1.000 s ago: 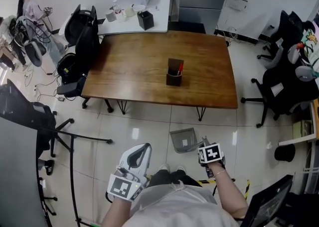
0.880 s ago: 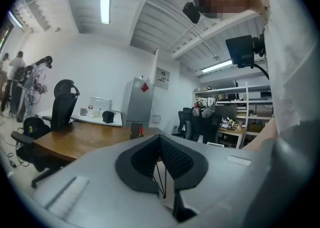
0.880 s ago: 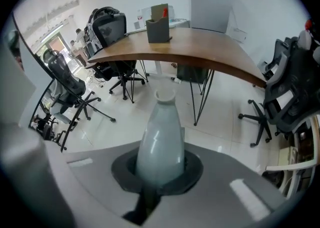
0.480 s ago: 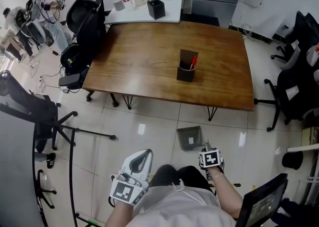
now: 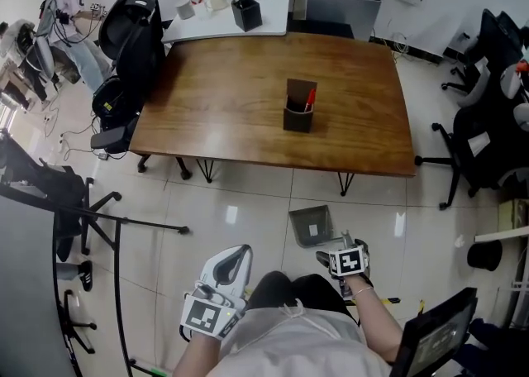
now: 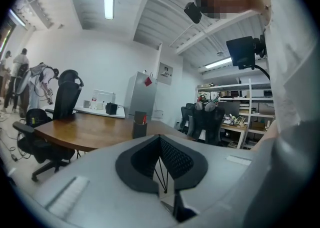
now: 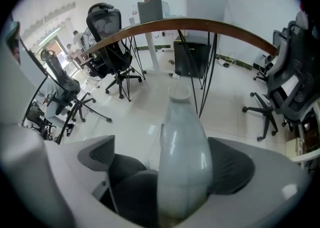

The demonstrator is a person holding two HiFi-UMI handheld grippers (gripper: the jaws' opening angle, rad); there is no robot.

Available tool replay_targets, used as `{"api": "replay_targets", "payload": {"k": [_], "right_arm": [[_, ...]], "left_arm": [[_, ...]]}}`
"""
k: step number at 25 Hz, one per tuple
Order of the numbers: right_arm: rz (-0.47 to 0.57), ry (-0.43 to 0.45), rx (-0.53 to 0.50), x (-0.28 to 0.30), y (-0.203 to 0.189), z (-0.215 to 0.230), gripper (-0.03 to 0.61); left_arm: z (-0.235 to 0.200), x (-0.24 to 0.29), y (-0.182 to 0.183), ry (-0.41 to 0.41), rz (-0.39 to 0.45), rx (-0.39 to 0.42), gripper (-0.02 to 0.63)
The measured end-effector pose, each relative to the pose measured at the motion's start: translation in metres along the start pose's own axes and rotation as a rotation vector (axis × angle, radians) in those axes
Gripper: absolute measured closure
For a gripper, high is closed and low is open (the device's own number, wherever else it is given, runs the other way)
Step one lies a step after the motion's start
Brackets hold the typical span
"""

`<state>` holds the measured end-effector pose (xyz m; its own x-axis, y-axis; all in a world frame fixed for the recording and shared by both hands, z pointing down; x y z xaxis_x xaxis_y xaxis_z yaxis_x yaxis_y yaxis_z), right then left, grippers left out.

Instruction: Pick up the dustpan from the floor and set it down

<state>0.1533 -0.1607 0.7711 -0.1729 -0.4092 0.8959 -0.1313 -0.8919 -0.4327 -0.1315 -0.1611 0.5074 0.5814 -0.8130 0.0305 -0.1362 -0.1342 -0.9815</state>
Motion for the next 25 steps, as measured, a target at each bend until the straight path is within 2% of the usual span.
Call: {"api": "replay_targets", "payload": {"k": [1,4,7,12,15,16,17,18,19,20,21,22,25], "right_arm": [[0.018,-0.006,0.002,-0.003,0.001,0.000,-0.005],[0.070,-0.068,-0.043,-0.018,0.006,0.004,-0.006],[0.078,-0.072,-0.099,-0.046,0.011,0.001,-0.006],[0.112,-0.083,-0.050,-0.108,0.008,-0.008,-0.005],[0.183,-0.109,-0.059,-0.147,0.012,-0.019,0.000],[0.219,-0.124,-0.072,-0.161,0.016,-0.022,0.022],[0.260,-0.140,-0.088,-0.177,0.020,-0.024,0.068],[0.306,-0.151,-0.101,-0.195,0.023,-0.025,0.156],[0.362,-0.152,-0.104,-0.213,0.026,-0.025,0.283],[0.426,-0.139,-0.098,-0.232,0.029,-0.024,0.448],[0.493,-0.108,-0.090,-0.253,0.032,-0.024,0.530],[0.559,-0.062,-0.086,-0.275,0.035,-0.024,0.577],[0.713,0.079,-0.084,-0.334,0.033,-0.023,0.577]], "left_arm": [[0.002,0.002,0.001,-0.015,-0.002,0.002,0.601],[0.011,0.002,0.006,-0.054,-0.015,-0.002,0.601],[0.019,-0.001,0.023,-0.093,-0.032,-0.012,0.601],[0.032,-0.002,0.061,-0.158,-0.024,-0.037,0.601],[0.043,-0.008,0.073,-0.187,-0.005,-0.025,0.601],[0.047,-0.011,0.075,-0.189,0.002,-0.021,0.601],[0.053,-0.014,0.076,-0.190,0.009,-0.019,0.601],[0.060,-0.018,0.078,-0.192,0.016,-0.017,0.601],[0.069,-0.023,0.079,-0.196,0.024,-0.012,0.600],[0.078,-0.027,0.082,-0.198,0.034,-0.003,0.601],[0.089,-0.031,0.085,-0.196,0.046,0.009,0.601],[0.100,-0.035,0.089,-0.190,0.062,0.020,0.600],[0.138,-0.052,0.095,-0.157,0.113,0.047,0.600]]}}
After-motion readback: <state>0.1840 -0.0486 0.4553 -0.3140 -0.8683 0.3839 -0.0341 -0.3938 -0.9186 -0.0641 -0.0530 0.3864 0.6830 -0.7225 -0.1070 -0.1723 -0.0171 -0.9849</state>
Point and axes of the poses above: the fingertips, and each gripper's own axes: x forward along the fingers, z to its right, y out of its top, the point moved 6 cm from there along -x, backward along the fingers, and after that the axes turned 8 degrees about z, right-handed, at the moved point
